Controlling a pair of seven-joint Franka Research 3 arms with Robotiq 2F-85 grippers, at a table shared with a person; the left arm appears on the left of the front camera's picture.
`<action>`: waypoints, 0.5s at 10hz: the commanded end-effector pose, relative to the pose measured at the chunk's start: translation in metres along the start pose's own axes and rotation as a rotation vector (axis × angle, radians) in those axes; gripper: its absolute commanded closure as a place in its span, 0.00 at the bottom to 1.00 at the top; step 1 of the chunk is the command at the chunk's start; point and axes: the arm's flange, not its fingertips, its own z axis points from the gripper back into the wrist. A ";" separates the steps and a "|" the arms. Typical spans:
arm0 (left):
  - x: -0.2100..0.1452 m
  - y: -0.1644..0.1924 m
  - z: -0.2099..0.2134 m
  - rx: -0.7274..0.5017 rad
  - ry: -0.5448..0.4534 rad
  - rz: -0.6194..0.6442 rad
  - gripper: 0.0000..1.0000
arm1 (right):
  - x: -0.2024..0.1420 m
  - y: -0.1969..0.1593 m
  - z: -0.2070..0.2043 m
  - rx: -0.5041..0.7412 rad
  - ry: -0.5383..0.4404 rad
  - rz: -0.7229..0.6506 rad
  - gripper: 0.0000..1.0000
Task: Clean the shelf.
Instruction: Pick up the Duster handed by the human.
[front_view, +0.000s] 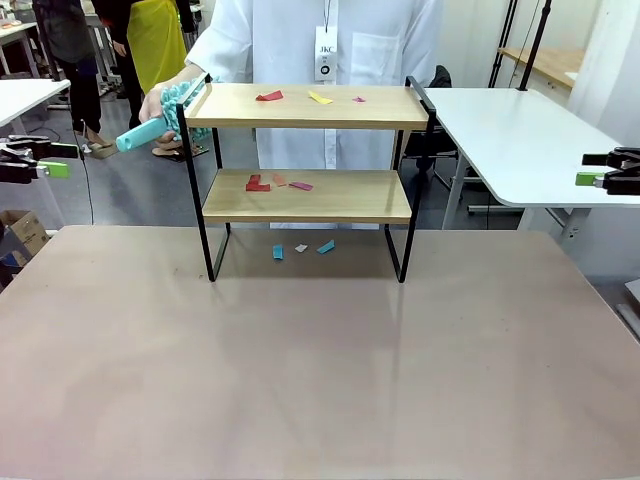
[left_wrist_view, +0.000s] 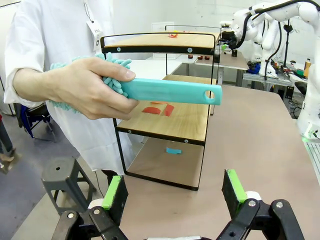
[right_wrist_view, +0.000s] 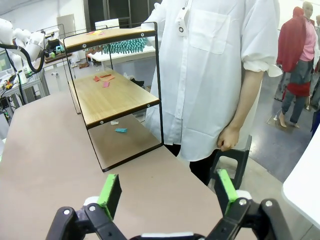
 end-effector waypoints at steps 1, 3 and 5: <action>0.000 0.000 0.000 0.001 -0.002 -0.001 0.00 | 0.002 0.000 -0.002 -0.008 -0.003 0.003 0.00; 0.000 0.000 0.000 0.001 -0.002 -0.001 0.00 | 0.002 0.000 -0.002 -0.008 -0.003 0.003 0.00; 0.000 0.000 0.000 0.000 0.000 0.000 0.00 | 0.002 0.000 -0.002 -0.008 -0.003 0.003 0.00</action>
